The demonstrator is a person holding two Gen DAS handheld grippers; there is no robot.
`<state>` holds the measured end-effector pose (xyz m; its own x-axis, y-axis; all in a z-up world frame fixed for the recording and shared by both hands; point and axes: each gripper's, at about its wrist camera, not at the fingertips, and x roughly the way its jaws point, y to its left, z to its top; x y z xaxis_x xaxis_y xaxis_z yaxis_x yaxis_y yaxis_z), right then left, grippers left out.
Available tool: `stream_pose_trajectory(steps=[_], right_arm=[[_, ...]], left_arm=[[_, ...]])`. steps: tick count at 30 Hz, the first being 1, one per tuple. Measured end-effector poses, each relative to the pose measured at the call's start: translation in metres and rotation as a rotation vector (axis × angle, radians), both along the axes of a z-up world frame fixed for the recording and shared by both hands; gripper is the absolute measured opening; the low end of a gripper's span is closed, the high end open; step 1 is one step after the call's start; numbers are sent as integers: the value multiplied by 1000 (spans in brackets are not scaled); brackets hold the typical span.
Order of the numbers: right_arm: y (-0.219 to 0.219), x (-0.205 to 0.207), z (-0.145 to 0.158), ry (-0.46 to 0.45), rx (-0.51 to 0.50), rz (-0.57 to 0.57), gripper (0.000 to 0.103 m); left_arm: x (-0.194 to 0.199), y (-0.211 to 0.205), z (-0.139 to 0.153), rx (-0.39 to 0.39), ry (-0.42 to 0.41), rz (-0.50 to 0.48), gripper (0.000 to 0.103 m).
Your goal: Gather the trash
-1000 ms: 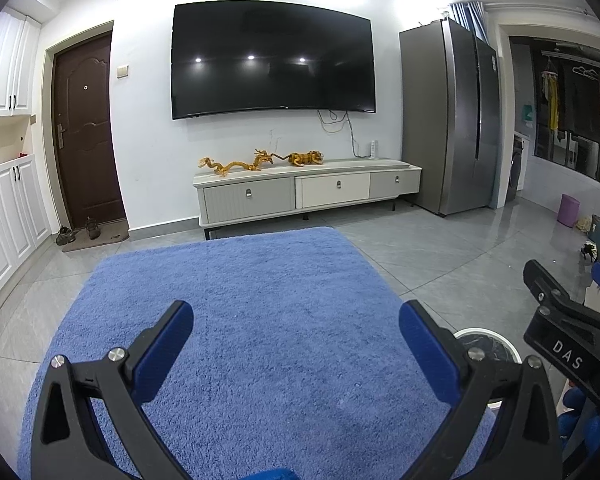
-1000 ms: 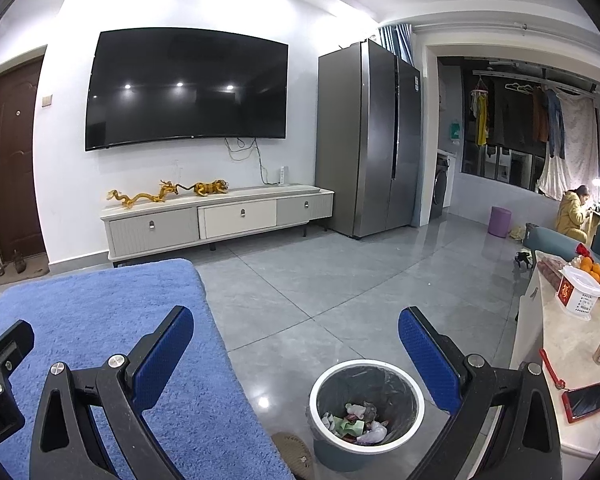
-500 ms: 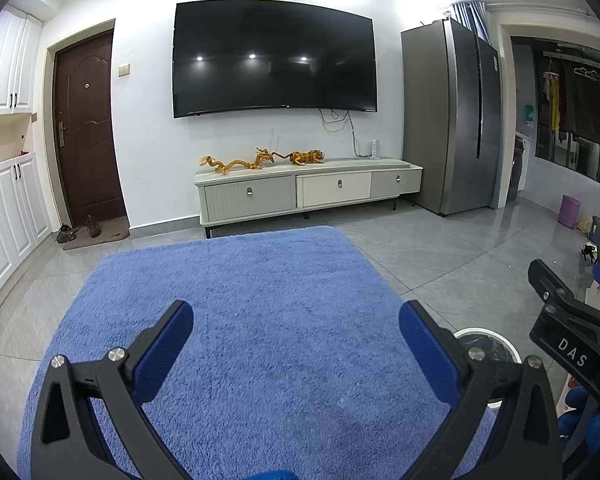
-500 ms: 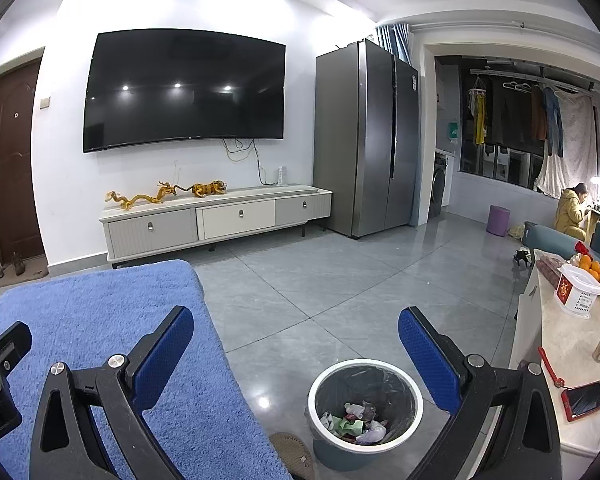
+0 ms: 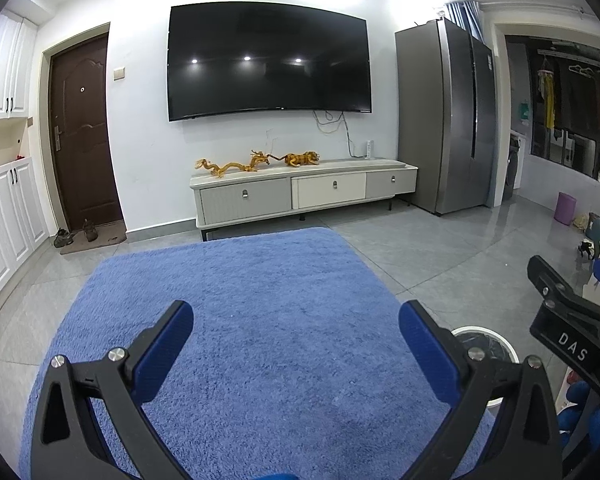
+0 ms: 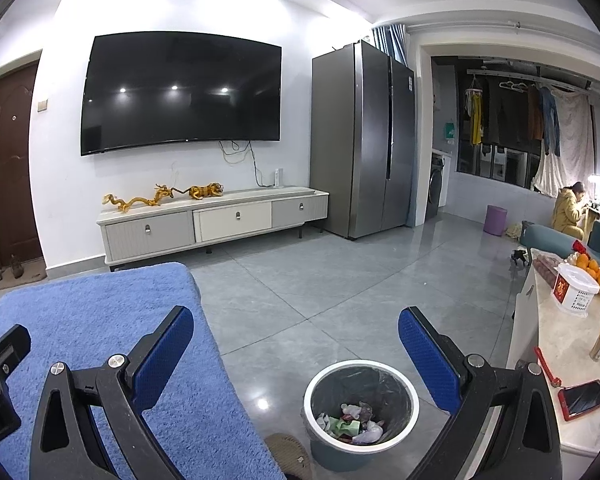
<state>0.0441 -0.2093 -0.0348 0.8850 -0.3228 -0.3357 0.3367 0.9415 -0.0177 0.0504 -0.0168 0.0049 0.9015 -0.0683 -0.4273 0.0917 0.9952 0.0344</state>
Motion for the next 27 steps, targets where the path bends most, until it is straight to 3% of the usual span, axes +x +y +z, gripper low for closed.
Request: stream_pose_trajectory(steps=[27], right_arm=[[-8, -1, -1, -1, 9, 0, 103]], left_arm=[[0, -6, -3, 15, 12, -6, 103]])
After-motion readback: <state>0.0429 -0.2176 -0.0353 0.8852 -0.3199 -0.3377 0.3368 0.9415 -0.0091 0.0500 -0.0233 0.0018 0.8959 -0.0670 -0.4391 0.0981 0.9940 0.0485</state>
